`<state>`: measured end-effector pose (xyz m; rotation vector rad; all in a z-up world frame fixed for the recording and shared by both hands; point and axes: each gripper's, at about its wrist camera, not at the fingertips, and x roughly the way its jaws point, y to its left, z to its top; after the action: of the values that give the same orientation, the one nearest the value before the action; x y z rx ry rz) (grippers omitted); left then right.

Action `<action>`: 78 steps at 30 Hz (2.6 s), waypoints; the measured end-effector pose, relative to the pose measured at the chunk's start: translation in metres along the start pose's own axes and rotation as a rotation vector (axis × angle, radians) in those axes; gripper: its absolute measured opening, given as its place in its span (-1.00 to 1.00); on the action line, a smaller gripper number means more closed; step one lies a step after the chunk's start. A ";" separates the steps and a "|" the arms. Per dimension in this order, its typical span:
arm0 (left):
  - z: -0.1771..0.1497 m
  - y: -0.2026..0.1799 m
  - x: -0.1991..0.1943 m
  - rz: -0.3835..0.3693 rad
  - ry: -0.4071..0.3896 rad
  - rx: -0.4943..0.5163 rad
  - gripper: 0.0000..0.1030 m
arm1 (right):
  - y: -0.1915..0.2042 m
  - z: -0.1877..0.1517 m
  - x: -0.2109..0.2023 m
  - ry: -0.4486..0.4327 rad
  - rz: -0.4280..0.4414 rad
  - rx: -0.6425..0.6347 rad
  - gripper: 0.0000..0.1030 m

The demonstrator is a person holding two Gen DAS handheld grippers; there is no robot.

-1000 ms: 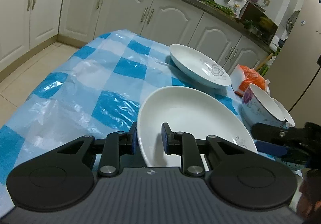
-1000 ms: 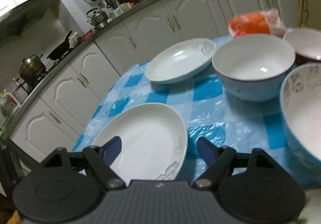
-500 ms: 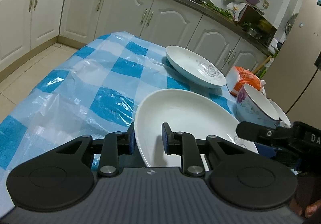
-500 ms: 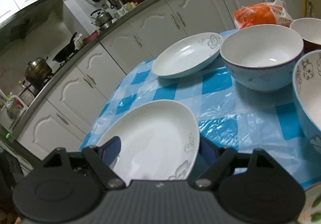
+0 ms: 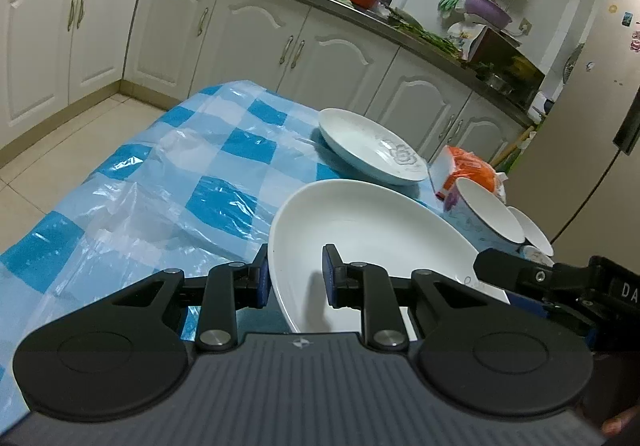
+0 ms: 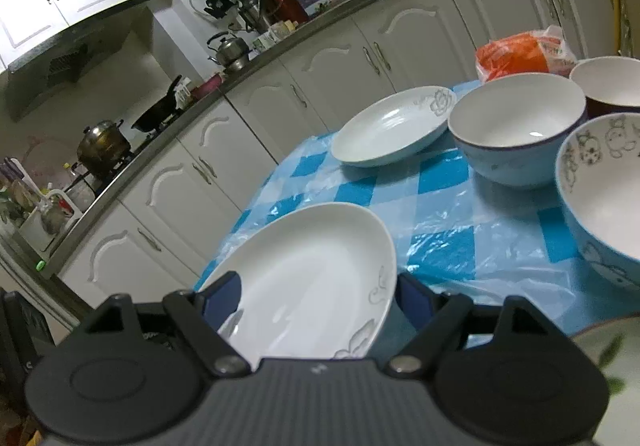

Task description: Organize plates and bowls

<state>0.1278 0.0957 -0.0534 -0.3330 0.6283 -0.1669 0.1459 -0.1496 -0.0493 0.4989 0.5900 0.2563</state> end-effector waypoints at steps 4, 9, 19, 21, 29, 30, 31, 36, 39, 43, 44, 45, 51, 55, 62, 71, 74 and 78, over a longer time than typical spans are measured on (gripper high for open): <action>-0.004 -0.008 -0.012 -0.010 -0.007 0.005 -0.54 | 0.001 -0.003 -0.017 -0.022 0.008 -0.002 0.64; -0.012 -0.021 -0.022 -0.026 -0.002 0.021 -0.55 | -0.001 -0.010 -0.039 -0.046 0.004 0.003 0.64; -0.036 -0.060 -0.033 -0.089 0.039 0.090 -0.54 | -0.021 -0.025 -0.097 -0.116 -0.034 0.044 0.64; -0.041 -0.072 -0.033 -0.106 0.048 0.110 -0.54 | -0.026 -0.029 -0.109 -0.137 -0.046 0.056 0.64; -0.064 -0.114 -0.027 -0.169 0.104 0.193 -0.54 | -0.054 -0.049 -0.155 -0.216 -0.127 0.117 0.64; -0.067 -0.119 -0.026 -0.174 0.108 0.206 -0.54 | -0.058 -0.051 -0.159 -0.223 -0.138 0.127 0.64; -0.069 -0.124 -0.024 -0.176 0.112 0.219 -0.54 | -0.062 -0.053 -0.162 -0.230 -0.146 0.139 0.64; -0.086 -0.141 -0.019 -0.184 0.143 0.275 -0.50 | -0.076 -0.063 -0.178 -0.263 -0.187 0.152 0.64; -0.091 -0.147 -0.014 -0.180 0.148 0.294 -0.50 | -0.084 -0.067 -0.180 -0.272 -0.198 0.164 0.64; -0.098 -0.155 -0.006 -0.159 0.147 0.321 -0.50 | -0.091 -0.073 -0.177 -0.260 -0.206 0.170 0.64; -0.098 -0.156 -0.006 -0.156 0.145 0.329 -0.50 | -0.092 -0.074 -0.177 -0.259 -0.207 0.166 0.64; -0.099 -0.157 -0.006 -0.153 0.145 0.335 -0.50 | -0.093 -0.075 -0.176 -0.257 -0.210 0.163 0.64; -0.106 -0.161 -0.005 -0.149 0.144 0.363 -0.50 | -0.099 -0.081 -0.176 -0.242 -0.228 0.157 0.64; -0.105 -0.160 -0.007 -0.155 0.142 0.362 -0.49 | -0.099 -0.082 -0.175 -0.236 -0.228 0.143 0.64; -0.103 -0.155 -0.007 -0.172 0.147 0.353 -0.40 | -0.099 -0.084 -0.176 -0.227 -0.219 0.126 0.64; -0.101 -0.148 -0.014 -0.196 0.152 0.330 -0.39 | -0.093 -0.083 -0.170 -0.206 -0.236 0.093 0.71; -0.101 -0.146 -0.016 -0.210 0.152 0.334 -0.36 | -0.093 -0.082 -0.168 -0.201 -0.240 0.090 0.71; -0.100 -0.142 -0.017 -0.236 0.156 0.324 -0.31 | -0.089 -0.082 -0.164 -0.195 -0.262 0.066 0.72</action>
<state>0.0472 -0.0576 -0.0695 -0.0800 0.7032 -0.5185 -0.0266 -0.2552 -0.0780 0.4979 0.4686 -0.0612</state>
